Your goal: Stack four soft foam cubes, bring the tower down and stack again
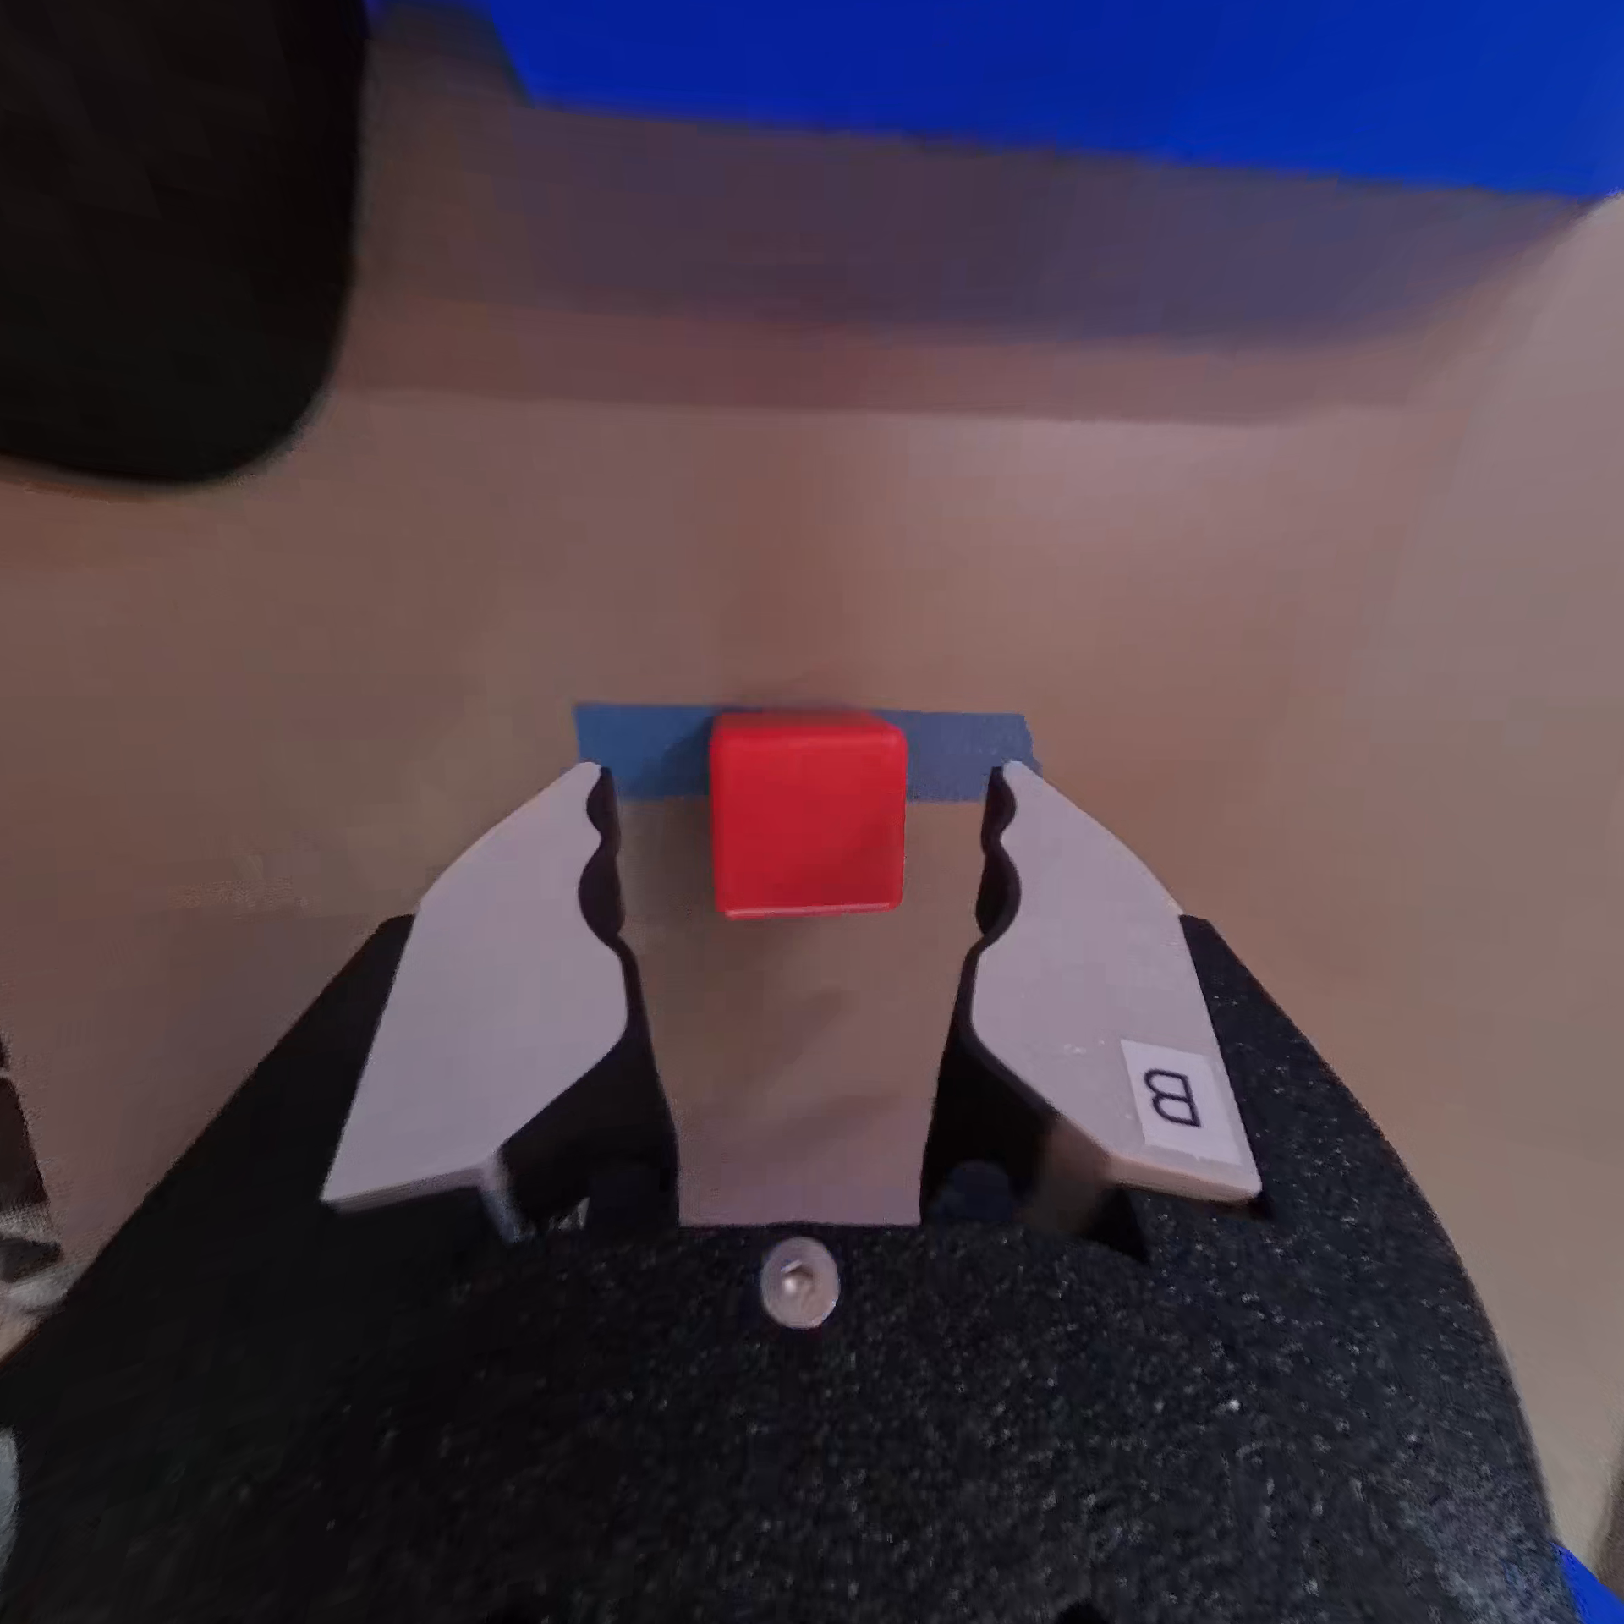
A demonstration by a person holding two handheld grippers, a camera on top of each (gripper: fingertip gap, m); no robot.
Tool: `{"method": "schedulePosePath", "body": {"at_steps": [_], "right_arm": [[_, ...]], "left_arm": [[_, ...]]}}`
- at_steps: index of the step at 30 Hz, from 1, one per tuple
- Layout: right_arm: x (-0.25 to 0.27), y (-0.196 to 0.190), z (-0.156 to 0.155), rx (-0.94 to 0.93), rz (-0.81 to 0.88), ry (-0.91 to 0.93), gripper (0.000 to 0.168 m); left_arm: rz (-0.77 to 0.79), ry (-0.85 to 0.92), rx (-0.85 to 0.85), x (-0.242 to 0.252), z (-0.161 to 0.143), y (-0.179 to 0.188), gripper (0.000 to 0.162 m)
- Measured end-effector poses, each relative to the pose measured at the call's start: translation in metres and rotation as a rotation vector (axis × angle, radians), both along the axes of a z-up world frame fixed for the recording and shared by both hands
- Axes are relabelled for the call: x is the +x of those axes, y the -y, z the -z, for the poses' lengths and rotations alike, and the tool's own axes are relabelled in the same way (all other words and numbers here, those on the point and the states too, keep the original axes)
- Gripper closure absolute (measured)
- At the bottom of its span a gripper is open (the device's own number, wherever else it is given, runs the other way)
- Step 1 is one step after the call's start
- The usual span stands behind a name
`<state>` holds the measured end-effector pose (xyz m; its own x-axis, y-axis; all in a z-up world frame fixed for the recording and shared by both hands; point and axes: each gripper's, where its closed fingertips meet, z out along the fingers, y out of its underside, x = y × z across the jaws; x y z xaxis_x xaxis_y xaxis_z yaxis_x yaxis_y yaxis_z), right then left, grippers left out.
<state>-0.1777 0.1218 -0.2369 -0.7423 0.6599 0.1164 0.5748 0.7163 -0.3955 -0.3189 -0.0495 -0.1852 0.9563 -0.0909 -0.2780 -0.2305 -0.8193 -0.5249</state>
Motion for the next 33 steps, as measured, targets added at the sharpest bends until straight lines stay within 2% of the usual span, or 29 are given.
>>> {"method": "schedulePosePath", "body": {"at_steps": [1, 4, 8, 13, 18, 22, 26, 28, 30, 33], "right_arm": [[-0.001, 0.005, -0.009, -0.071, 0.005, -0.055, 0.085], [0.000, 0.014, -0.034, -0.263, 0.006, -0.214, 0.075], [0.008, 0.021, -0.058, -0.487, -0.002, -0.364, 0.068], [0.011, 0.014, -0.066, -0.617, 0.037, -0.434, 0.062], [0.010, 0.012, -0.067, -0.621, 0.034, -0.452, 0.061], [0.010, 0.010, -0.067, -0.618, 0.039, -0.459, 0.061], [0.010, 0.007, -0.067, -0.618, 0.045, -0.461, 0.062], [0.010, 0.007, -0.067, -0.624, 0.044, -0.467, 0.062], [0.009, 0.008, -0.069, -0.633, 0.041, -0.483, 0.063], [0.006, 0.010, -0.076, -0.650, 0.032, -0.535, 0.066]], "left_arm": [[0.013, -0.006, -0.077, -0.008, 0.005, 0.001, 0.103], [-0.012, -0.009, -0.298, -0.032, 0.023, 0.002, 0.103], [-0.065, 0.084, -0.552, -0.043, 0.053, 0.010, 0.103], [-0.123, 0.030, -0.566, -0.065, 0.062, 0.004, 0.103], [-0.090, -0.014, -0.630, -0.067, 0.068, 0.007, 0.104], [-0.058, -0.028, -0.697, -0.063, 0.086, 0.013, 0.110], [-0.008, -0.089, -0.655, -0.063, 0.079, 0.009, 0.111], [-0.008, -0.090, -0.582, -0.063, 0.071, 0.004, 0.111], [-0.016, -0.039, -0.397, -0.057, 0.056, -0.011, 0.111], [0.043, 0.152, 0.079, -0.025, 0.011, -0.051, 0.111]]}}
